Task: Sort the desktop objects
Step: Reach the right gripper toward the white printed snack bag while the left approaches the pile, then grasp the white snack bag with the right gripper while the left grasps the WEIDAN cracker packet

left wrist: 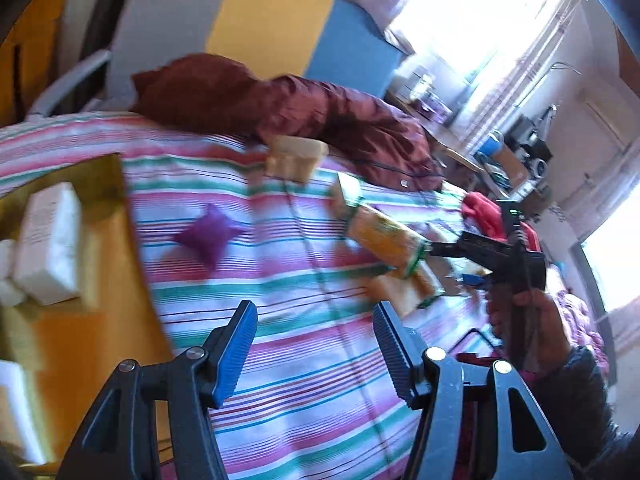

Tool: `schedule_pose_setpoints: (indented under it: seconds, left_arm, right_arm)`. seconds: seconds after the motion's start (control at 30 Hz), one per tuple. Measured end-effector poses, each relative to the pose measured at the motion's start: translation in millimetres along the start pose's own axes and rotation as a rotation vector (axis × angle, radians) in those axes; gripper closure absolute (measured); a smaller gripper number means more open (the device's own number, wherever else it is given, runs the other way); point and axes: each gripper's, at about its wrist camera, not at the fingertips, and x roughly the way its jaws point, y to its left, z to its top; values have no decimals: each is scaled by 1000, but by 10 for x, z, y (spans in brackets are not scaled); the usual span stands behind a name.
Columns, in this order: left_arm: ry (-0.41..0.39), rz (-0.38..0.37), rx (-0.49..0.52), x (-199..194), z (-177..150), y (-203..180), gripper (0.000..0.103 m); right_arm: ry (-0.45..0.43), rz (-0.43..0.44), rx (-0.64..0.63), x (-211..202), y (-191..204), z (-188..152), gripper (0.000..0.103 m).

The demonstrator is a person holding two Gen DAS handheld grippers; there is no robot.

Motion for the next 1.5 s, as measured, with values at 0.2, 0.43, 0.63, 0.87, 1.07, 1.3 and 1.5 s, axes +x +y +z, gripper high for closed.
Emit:
schedule_pose_setpoints:
  seconds: [0.2,0.43,0.63,0.87,1.07,1.3,1.5]
  left_arm:
    - [56,-48,-41,350,78,-117,39]
    - [109,-76,-27,612,114,-258,36]
    - [147,-133,-62,841,220,-361,36]
    - [184,-188,-165,1168,355,-372,36]
    - [213,-252,-328,1512,470,-241,36]
    - [222,-312,-520,1870,533,-38,36]
    - [238,-366,-590,2048,522,-61,36]
  right_arm:
    - [65,-39,-34,151,21,-52,19]
    - [63,1,47,117,-97,-62,9]
    - [49,-18,-2,99,-51,-76,15]
    - [31,-85,-109,79,77,-94,36]
    - [15,-118,-150,9,100,-92,39]
    - [12,-100,-150,0,90,-56,40]
    - [13,-96,-148,-1,82,-30,40]
